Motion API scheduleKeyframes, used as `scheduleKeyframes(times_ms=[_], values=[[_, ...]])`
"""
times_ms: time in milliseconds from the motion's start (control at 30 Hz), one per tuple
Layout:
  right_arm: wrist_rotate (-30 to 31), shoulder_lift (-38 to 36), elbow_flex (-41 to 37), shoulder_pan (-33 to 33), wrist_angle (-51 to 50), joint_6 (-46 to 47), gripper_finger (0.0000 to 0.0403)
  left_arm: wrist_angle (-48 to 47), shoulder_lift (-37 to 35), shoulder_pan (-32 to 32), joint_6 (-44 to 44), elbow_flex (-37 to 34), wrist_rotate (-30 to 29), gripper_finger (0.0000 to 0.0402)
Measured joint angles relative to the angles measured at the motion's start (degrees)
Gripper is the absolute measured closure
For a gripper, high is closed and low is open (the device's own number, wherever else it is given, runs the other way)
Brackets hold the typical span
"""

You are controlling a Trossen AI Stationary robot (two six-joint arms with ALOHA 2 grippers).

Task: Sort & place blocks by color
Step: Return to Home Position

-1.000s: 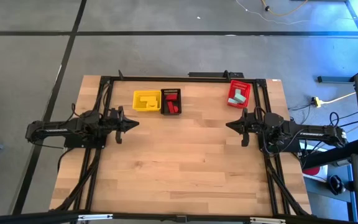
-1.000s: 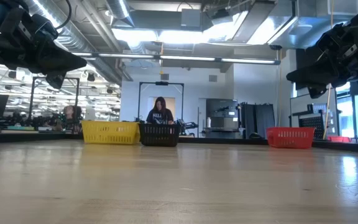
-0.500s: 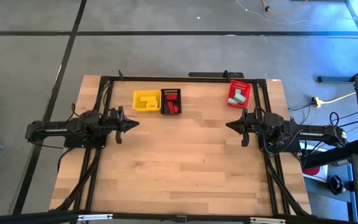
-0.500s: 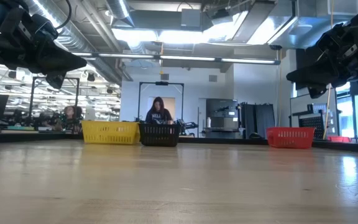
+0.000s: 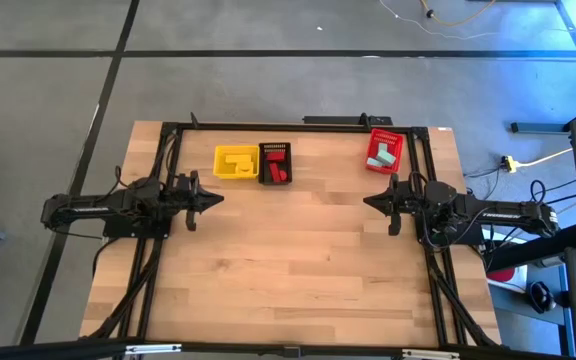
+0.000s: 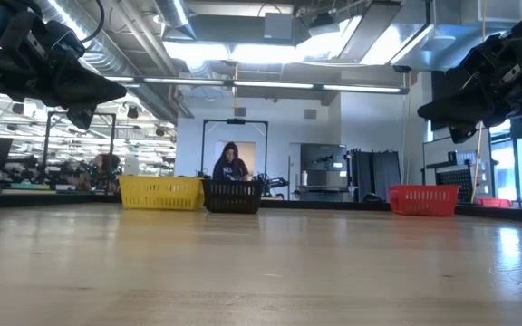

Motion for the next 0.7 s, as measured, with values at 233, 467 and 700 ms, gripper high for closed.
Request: scheduleKeyframes(times_ms=[233,467,700], values=[[0.0,0.0,0.0,0.0,0.0,0.0,0.0389,0.0,0.0,0.0,0.0,0.0,0.0,0.0401],[0.0,0.0,0.0,0.0,0.0,0.0,0.0389,0.0,0.0,0.0,0.0,0.0,0.0,0.0401],[0.0,0.0,0.0,0.0,0.0,0.0,0.0389,0.0,0.0,0.0,0.0,0.0,0.0,0.0401]])
